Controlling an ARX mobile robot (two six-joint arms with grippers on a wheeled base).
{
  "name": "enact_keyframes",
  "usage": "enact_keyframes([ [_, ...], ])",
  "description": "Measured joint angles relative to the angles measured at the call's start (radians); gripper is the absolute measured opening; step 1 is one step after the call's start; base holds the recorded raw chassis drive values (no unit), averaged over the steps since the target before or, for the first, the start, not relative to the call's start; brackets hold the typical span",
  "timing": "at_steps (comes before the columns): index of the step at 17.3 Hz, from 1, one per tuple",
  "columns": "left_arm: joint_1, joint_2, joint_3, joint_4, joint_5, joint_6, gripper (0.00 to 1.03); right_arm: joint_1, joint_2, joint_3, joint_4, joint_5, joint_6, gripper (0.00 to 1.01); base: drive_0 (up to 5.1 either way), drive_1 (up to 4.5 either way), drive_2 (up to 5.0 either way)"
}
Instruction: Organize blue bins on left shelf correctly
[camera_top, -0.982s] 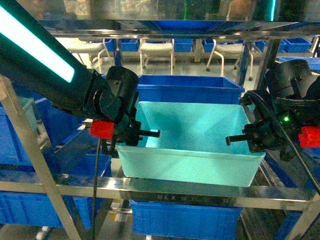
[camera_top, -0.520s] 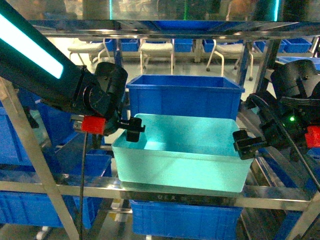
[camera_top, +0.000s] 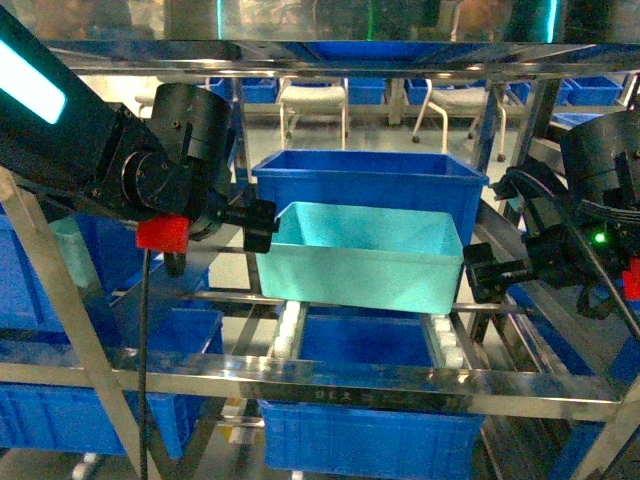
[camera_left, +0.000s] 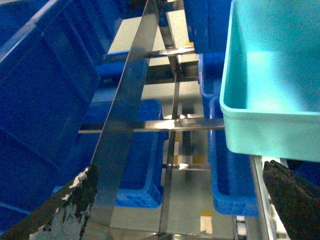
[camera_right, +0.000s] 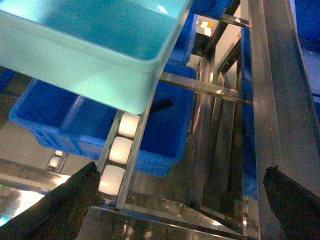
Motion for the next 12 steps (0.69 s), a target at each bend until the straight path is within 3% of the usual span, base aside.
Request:
enact_keyframes([
  [3,-0.003,-0.063,-0.100,0.012,-0.003,-0.026,0.98,0.019,-0.040,-0.048,0.029,0.000,-0.003,0.98,0.0,0.00,0.0],
  [9,-0.004,-0.374,-0.393,0.055,-0.002,-0.119,0.98,0.078,-0.217,-0.184,0.027,0.005,-0.004,0.98,0.0,0.00,0.0],
  [12,-0.002,-0.537,-0.549,0.041,0.036,-0.174,0.98,0.077,-0.305,-0.271,0.019,0.015,-0.003,0.98,0.0,0.00,0.0],
])
